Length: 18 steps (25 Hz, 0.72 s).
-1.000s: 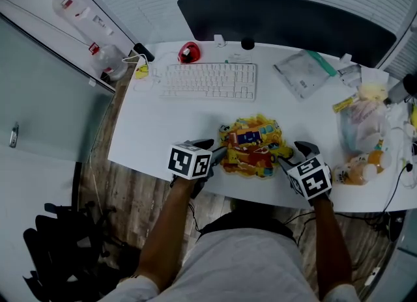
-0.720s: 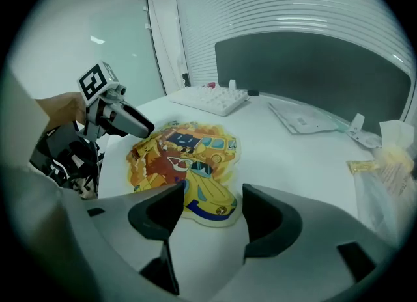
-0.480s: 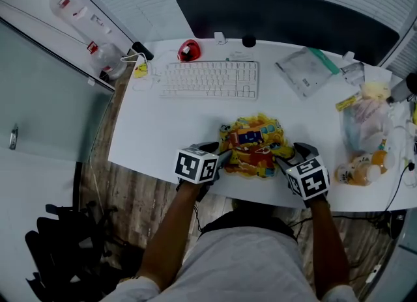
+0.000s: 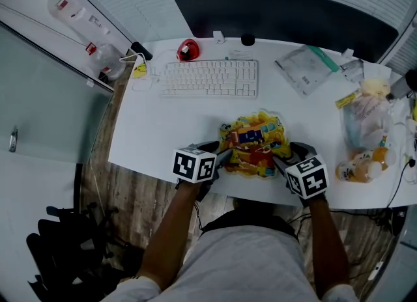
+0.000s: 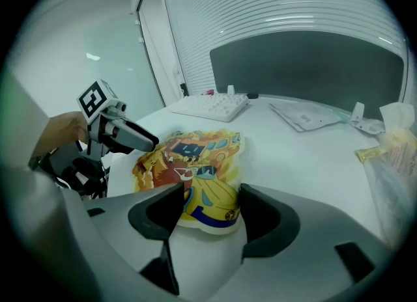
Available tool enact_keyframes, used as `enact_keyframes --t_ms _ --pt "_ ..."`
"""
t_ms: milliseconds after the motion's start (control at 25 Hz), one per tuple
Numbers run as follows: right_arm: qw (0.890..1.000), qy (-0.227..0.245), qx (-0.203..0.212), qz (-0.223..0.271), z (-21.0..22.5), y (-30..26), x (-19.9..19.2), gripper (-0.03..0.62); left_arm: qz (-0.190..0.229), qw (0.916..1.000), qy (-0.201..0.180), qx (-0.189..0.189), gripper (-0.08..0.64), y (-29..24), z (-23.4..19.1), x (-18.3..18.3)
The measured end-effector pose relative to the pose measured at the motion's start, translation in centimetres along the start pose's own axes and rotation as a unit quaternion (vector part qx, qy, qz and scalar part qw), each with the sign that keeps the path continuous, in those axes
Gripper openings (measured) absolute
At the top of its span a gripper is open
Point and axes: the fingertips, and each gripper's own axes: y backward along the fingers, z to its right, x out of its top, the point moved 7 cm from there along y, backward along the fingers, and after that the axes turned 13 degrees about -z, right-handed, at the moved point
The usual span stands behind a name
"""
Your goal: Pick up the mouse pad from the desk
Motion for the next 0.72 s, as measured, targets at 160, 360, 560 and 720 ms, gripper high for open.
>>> enact_keyframes --t_ms 160,360,560,720 --pt "0.999 -0.020 0.035 0.013 0.0 0.1 0.0 0.242 -0.004 0.9998 -0.015 0.011 0.217 -0.1 0.1 -0.1" --pt "0.996 -0.016 0.071 0.047 -0.2 0.8 0.3 0.231 0.006 0.9996 -0.026 0.008 0.215 0.0 0.0 -0.2" --pt "0.993 0.026 0.072 0.089 -1.0 2.1 0.9 0.175 0.015 0.9994 -0.029 0.004 0.202 0.3 -0.2 -0.4" --pt "0.990 0.062 0.057 0.115 -1.4 3.1 1.2 0.155 0.027 0.9992 -0.030 0.000 0.194 0.6 -0.2 -0.6"
